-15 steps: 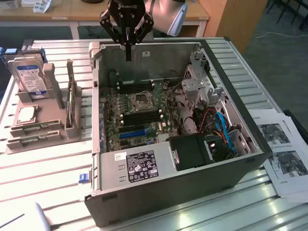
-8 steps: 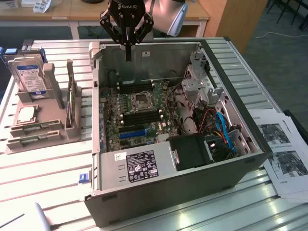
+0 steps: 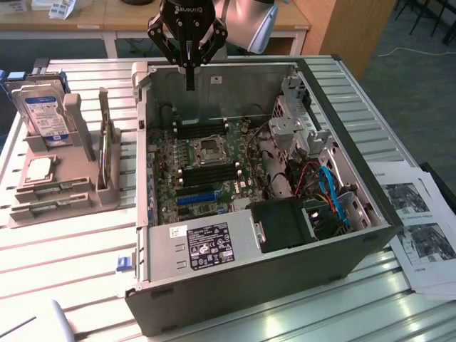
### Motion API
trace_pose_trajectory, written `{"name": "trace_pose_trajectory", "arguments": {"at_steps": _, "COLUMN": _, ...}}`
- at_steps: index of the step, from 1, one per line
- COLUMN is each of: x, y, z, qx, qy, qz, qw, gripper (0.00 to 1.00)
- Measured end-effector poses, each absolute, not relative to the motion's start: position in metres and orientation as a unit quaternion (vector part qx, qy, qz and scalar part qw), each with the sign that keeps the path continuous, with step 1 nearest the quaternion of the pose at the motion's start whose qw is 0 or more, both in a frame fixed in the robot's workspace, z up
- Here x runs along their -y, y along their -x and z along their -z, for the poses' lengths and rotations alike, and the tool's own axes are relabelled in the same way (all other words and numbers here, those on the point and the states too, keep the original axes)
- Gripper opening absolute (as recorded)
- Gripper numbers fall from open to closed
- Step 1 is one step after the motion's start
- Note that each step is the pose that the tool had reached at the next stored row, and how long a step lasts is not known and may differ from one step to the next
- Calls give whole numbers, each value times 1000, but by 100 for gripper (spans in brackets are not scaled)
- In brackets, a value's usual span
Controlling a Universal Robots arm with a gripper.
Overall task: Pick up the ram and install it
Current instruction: 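Reach for the ram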
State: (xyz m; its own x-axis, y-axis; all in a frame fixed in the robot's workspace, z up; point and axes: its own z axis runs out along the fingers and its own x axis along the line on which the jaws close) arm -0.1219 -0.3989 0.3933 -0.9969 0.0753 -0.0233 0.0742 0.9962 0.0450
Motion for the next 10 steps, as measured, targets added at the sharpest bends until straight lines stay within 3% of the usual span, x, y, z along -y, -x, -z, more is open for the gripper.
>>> {"name": "trace_pose_trajectory", "arguments": {"at_steps": 10, "x": 399, "y": 139, "z": -393, "qx": -999, "qy": -37, "qz": -22, "qw": 13, "gripper": 10}}
